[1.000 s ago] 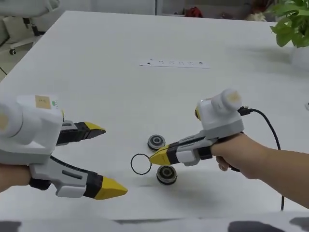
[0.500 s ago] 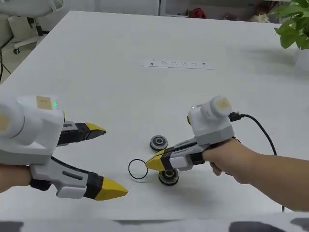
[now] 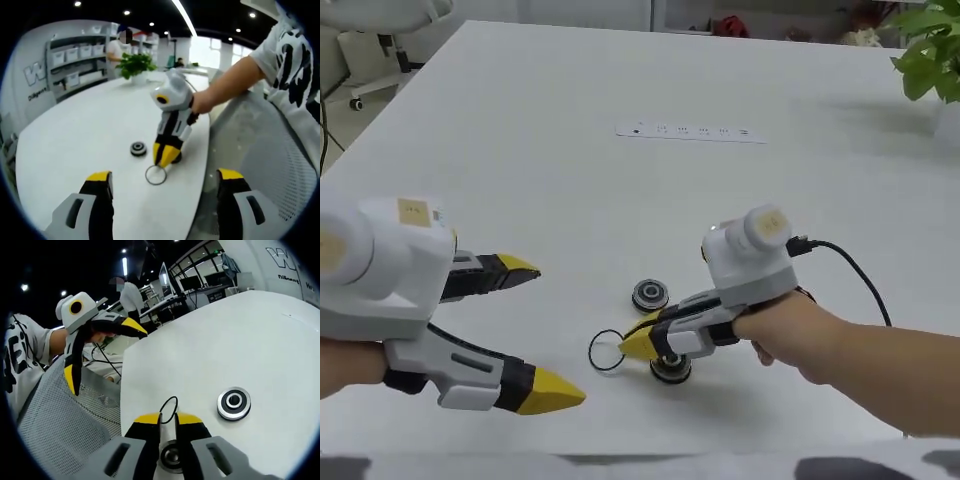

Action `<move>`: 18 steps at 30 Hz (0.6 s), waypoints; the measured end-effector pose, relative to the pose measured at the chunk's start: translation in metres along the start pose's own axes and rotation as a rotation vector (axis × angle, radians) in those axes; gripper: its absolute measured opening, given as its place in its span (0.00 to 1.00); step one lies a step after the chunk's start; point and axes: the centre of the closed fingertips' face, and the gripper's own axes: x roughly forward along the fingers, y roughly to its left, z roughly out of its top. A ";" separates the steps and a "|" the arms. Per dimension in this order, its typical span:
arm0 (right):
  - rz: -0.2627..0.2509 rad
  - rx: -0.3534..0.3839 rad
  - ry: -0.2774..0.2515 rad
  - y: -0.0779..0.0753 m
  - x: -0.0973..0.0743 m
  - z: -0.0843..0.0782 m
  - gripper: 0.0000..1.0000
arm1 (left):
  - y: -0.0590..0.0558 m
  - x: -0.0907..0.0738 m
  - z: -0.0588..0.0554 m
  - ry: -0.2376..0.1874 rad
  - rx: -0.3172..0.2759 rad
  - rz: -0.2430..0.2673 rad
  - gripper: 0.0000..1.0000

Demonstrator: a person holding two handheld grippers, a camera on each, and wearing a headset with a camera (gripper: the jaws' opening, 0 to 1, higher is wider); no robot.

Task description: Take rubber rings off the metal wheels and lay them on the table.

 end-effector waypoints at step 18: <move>-0.016 -0.033 -0.070 0.002 -0.022 0.018 0.23 | 0.005 0.006 0.009 -0.006 0.016 -0.003 0.84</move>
